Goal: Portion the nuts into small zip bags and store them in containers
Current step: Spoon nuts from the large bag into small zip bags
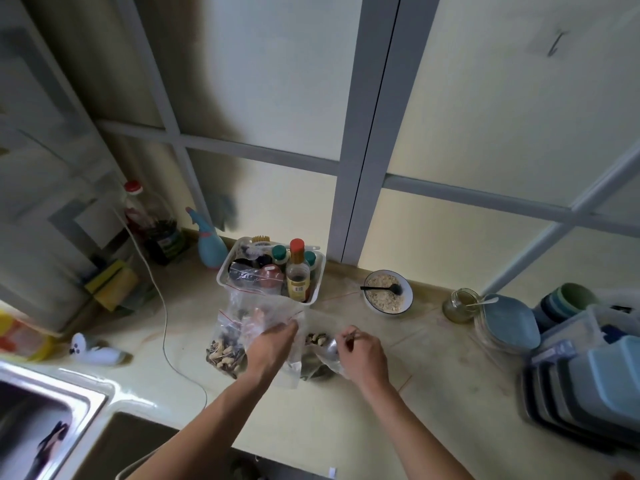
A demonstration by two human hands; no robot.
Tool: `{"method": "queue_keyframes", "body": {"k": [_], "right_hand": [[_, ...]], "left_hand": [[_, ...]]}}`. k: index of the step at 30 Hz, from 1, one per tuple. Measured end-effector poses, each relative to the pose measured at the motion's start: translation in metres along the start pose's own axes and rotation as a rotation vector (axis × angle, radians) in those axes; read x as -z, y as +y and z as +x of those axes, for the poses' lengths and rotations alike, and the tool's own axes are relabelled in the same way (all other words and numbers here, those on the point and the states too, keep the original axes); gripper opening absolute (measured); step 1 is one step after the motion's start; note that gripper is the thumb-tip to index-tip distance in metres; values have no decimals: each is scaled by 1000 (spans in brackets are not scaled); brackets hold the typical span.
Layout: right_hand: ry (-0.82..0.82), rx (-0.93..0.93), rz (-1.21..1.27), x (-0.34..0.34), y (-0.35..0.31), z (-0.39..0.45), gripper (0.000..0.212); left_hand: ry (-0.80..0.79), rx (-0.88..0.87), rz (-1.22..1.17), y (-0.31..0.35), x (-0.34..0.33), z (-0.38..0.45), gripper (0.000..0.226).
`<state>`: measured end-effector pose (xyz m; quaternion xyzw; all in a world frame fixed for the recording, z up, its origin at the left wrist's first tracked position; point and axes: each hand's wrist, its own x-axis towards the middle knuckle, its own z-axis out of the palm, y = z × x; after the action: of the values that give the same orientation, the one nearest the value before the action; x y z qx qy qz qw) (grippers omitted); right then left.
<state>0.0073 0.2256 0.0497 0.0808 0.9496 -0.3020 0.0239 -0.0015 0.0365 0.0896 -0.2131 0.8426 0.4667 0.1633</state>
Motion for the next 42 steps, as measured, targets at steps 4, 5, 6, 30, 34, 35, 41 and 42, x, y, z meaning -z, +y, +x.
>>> {"method": "queue_keyframes", "body": {"k": [4,5,6,30,34,35,41,42], "right_hand": [[46,48,-31,2,5,-2,23],[55,89,-54,1,6,-2,22],[44,125,-87,0,6,-1,22],[71,25,59,-28,15,-12,52],[81,-61,53,-39,40,-16,20],[74,-96,80,-40,43,-16,20],[58,-316,465,-36,42,-34,20],[95,-342,507,-39,45,-35,26]], "left_hand": [[26,12,151,-13,9,-2,47],[10,22,174,-16,9,-2,45],[-14,30,200,-17,11,-5,48],[396,-743,198,27,-49,-66,62],[374,-784,222,30,-63,-70,60],[375,-801,248,31,-67,-71,58],[257,-774,203,34,-79,-85,73],[227,-781,188,31,-81,-86,73]]}}
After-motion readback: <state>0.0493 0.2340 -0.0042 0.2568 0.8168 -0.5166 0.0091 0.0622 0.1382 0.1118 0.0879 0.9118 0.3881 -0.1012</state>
